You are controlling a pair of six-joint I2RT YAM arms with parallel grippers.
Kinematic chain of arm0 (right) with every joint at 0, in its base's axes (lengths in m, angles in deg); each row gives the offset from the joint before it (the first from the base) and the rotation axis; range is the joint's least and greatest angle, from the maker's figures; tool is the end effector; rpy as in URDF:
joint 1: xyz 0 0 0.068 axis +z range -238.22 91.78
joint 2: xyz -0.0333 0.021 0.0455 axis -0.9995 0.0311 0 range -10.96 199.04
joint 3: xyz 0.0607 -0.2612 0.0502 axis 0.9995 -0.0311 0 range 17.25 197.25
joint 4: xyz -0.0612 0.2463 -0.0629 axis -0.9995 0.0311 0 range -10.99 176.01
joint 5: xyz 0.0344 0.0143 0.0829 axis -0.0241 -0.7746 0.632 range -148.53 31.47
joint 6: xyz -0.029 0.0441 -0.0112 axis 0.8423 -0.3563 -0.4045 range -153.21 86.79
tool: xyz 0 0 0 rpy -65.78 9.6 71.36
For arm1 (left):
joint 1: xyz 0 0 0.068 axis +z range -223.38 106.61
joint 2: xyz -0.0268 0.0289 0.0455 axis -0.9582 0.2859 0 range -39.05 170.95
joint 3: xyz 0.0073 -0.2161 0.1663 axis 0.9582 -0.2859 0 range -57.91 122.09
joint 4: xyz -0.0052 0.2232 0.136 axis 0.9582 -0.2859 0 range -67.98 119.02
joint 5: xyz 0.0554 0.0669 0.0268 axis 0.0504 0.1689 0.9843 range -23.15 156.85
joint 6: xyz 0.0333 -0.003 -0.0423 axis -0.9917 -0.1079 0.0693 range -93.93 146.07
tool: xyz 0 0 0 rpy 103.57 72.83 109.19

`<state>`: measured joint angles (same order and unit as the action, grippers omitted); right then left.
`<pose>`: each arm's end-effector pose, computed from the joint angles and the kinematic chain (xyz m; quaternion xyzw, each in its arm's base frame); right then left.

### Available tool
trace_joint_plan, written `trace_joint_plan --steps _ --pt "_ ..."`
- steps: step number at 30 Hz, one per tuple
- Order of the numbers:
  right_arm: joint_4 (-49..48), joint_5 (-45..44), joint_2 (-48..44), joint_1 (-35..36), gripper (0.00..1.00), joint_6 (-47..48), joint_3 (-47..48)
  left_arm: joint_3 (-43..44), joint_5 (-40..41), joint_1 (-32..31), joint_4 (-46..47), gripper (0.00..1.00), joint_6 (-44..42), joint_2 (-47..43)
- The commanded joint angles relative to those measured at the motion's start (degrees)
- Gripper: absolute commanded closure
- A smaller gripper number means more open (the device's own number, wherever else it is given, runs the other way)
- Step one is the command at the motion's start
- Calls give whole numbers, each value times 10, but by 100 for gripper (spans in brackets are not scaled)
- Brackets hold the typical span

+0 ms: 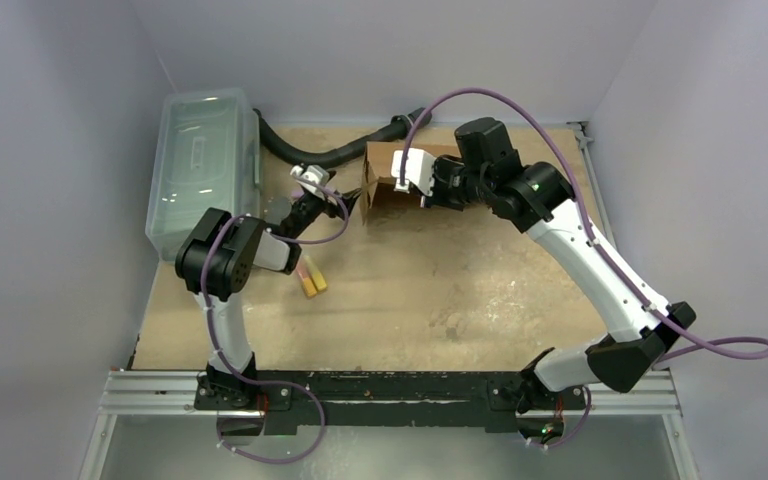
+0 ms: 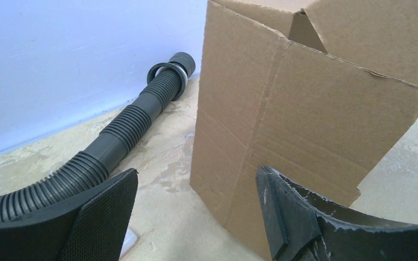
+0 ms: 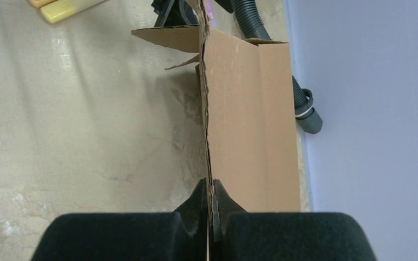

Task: Fold the paper box

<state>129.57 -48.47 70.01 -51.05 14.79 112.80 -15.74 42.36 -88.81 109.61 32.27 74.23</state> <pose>0.2263 0.1794 0.4299 -0.6299 0.6265 0.0351 0.4577 0.3483 -0.1114 0.1612 0.2121 0.6164 -0.2746 0.7069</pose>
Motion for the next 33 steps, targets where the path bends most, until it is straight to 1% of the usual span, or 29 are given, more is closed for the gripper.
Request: trace_joint_plan --steps 1,5,20,22,26,27,33 --pt "21 44 -12 -5 100 6 25 -11 -27 22 65 21 -4 0" --pt "29 55 -10 -10 100 6 36 -13 -44 36 79 21 4 5" --pt "58 80 28 -22 100 -15 90 -9 -92 39 101 20 9 21" --pt "64 82 30 -23 100 -13 94 -9 -104 48 119 20 23 25" --pt "74 89 32 -30 100 -10 101 -4 -128 84 204 19 106 49" --pt "76 91 33 -32 100 -10 105 -1 -135 90 212 19 119 52" --pt "92 111 44 -40 100 -9 122 11 -152 94 203 18 127 52"
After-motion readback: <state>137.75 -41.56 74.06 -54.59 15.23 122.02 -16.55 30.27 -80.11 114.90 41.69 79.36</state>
